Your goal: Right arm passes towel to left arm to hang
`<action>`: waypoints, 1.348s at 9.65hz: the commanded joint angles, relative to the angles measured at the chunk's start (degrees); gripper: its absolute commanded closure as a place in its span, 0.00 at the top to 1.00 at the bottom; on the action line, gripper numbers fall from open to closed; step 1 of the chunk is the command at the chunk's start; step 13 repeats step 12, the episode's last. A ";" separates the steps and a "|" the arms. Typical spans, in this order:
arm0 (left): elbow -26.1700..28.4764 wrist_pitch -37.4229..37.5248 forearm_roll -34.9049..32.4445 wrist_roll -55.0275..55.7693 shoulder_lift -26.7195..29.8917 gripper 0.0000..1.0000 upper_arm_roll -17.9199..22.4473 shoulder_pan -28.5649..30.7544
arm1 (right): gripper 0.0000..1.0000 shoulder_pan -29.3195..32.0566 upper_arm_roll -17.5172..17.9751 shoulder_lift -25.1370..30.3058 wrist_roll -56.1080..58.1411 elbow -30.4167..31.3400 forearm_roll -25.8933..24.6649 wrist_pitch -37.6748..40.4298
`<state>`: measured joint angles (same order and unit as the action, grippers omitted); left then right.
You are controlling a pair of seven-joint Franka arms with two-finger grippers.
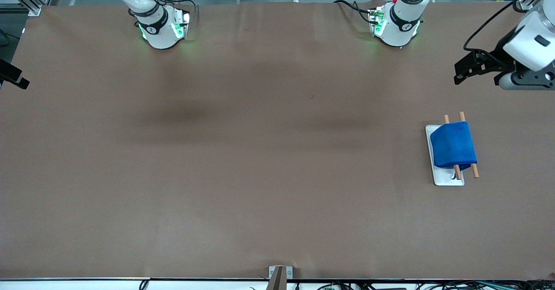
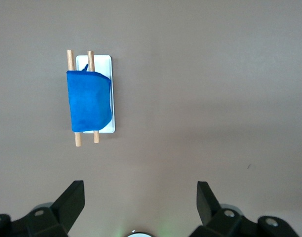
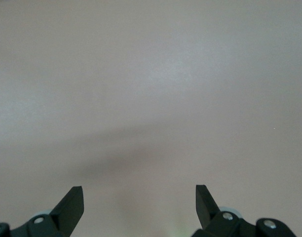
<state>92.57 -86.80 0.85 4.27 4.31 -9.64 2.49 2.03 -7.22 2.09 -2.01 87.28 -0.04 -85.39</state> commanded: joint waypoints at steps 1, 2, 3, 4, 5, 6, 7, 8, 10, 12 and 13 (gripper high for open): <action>3.41 -1.18 0.03 -2.77 2.02 1.00 0.24 -0.39 | 1.00 0.60 0.71 0.72 0.16 0.00 0.21 0.57; 2.80 -0.39 -0.06 -2.78 1.84 1.00 0.23 -0.21 | 1.00 0.69 0.54 0.72 0.51 0.00 0.21 0.57; 2.27 -0.30 -0.93 -2.69 1.50 1.00 0.23 -0.38 | 1.00 0.69 0.54 0.72 0.51 0.00 0.21 0.57; 2.26 -0.30 -1.37 -2.78 1.32 1.00 0.23 -0.39 | 1.00 0.69 0.54 0.72 0.43 0.00 0.30 0.57; 1.48 -0.30 -2.07 -2.86 0.62 1.00 0.23 -0.39 | 1.00 0.69 0.54 0.72 0.43 0.00 0.30 0.57; 1.04 -0.30 -4.34 -2.95 0.53 1.00 0.06 -0.47 | 1.00 0.69 0.54 0.72 0.51 0.00 0.30 0.57; 1.03 -0.30 -4.37 -3.13 0.44 1.00 0.06 -0.39 | 1.00 0.69 0.54 0.72 0.51 0.00 0.30 0.57; 0.86 -0.30 -4.37 -3.91 0.52 1.00 0.15 -0.04 | 1.00 0.69 0.54 0.72 0.51 0.08 0.30 0.57; -0.19 -0.30 -3.75 -4.54 0.18 1.00 0.41 0.14 | 1.00 0.69 0.54 0.72 0.43 0.09 0.30 0.57; -0.72 0.23 -3.75 -4.45 0.17 1.00 0.41 0.05 | 1.00 0.69 0.54 0.72 0.43 0.09 0.30 0.66; -0.72 0.23 -3.75 -4.45 0.17 1.00 0.41 0.05 | 1.00 0.69 0.54 0.72 0.43 0.09 0.30 0.66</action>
